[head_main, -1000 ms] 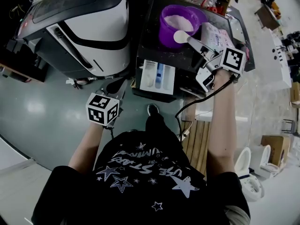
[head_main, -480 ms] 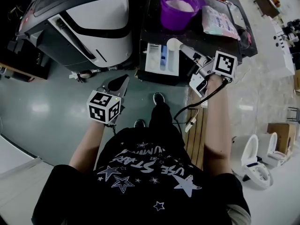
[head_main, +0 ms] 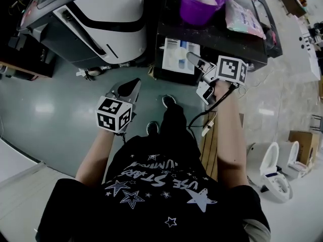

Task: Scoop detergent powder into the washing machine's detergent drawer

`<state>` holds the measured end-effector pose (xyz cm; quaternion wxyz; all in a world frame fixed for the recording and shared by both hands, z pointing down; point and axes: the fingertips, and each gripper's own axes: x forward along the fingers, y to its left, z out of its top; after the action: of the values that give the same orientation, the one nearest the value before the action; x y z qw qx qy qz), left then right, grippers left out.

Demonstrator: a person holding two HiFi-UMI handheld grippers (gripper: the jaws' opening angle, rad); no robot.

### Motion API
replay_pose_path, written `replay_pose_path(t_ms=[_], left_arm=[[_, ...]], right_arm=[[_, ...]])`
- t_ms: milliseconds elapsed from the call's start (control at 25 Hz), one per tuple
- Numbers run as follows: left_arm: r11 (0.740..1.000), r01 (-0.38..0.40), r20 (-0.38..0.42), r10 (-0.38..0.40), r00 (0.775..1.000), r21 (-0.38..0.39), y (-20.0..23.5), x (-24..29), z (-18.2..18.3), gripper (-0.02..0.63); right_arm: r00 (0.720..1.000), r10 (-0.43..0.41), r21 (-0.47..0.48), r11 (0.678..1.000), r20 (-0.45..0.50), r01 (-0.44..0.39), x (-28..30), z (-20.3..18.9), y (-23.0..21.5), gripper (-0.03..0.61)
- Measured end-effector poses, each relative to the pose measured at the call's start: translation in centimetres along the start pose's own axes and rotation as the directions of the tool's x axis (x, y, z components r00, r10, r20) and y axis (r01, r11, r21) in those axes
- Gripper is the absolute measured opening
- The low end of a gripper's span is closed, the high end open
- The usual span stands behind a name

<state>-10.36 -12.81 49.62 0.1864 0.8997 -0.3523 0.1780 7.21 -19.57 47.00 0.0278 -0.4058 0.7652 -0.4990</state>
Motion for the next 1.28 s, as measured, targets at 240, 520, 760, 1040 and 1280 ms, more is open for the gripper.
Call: replay_pose_path(t_ms=[240,520,760,1040,1280], left_arm=[[0.999,-0.028,-0.002,0.028,1.0,-0.023,0.9,0.1,-0.5,0.002],[0.997,-0.049,0.002,0.05,0.999,-0.059,1.3,0.8,-0.4,0.001],[0.995,-0.065,0.004,0.066,0.998,-0.078,1.5,1.1,-0.3,0.002],[0.993,-0.074,0.002,0.075,0.997,-0.09,1.5,1.0,-0.8,0.002],[0.993,-0.075,-0.005,0.075,0.997,-0.088,1.2,0.9,-1.1,0.002]], right_arm=[[0.996,-0.071,-0.122,0.991,-0.052,0.064,2.2,0.0,-0.9,0.037],[0.974,-0.202,-0.315,0.935,-0.103,0.161,3.8,0.2,-3.0,0.037],[0.962,-0.252,-0.489,0.855,-0.106,0.17,5.1,0.4,-3.3,0.037],[0.939,-0.325,-0.669,0.723,-0.11,0.172,5.9,-0.3,-3.6,0.037],[0.93,-0.357,-0.791,0.593,-0.092,0.15,6.4,-1.2,-3.5,0.037]])
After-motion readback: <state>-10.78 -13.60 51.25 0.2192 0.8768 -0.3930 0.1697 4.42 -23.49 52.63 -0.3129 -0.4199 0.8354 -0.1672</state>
